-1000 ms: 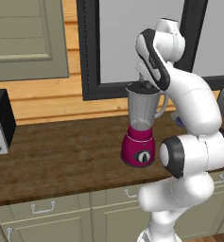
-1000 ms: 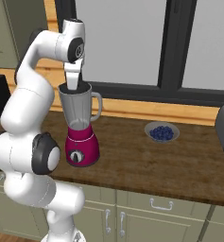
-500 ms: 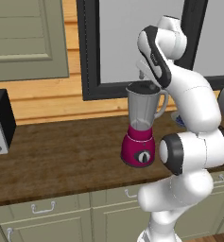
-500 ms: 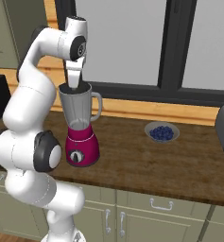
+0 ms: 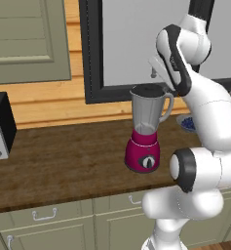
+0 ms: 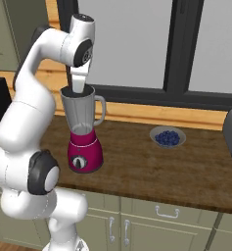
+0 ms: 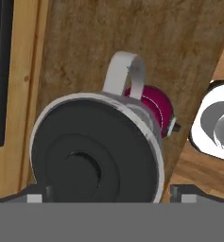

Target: Close the lid blender by securely placing the lid on top.

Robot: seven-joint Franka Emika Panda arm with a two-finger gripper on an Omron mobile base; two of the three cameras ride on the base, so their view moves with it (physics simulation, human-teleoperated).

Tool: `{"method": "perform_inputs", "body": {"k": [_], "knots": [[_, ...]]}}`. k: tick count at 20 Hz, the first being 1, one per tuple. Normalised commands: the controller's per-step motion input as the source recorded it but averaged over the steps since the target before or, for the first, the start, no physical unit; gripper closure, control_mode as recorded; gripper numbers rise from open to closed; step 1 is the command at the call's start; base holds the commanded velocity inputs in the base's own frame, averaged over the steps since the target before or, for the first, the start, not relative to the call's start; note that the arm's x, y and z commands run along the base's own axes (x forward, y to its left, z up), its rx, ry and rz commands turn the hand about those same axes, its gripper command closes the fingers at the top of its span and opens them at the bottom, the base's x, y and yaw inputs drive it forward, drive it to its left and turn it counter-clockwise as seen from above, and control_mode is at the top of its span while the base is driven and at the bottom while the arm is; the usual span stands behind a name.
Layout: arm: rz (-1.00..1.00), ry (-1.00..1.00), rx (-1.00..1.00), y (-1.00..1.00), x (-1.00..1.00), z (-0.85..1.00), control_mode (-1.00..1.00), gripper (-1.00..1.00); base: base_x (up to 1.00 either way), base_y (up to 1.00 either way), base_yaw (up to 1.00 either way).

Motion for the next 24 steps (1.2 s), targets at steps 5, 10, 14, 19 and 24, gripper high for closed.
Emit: {"method": "perform_inputs", "body": {"k": [5,10,14,19,24], "knots": [[0.0,-0.25,0.09,-0.27,-0.68,0.0,-1.0,-1.0,0.0,0.0,0.0],[0.0,-0.14,0.07,-0.32,-0.64,-0.2,-1.0,-1.0,0.0,0.0,0.0],[0.0,-0.01,0.03,-0.39,-0.27,-0.5,-1.0,-1.0,0.0,0.0,0.0],[0.0,0.01,0.0,-0.24,-0.05,-0.2,-1.0,-1.0,0.0,0.0,0.0],[0.0,0.01,0.0,-0.21,-0.05,-0.18,-1.0,-1.0,0.0,0.0,0.0]]}}
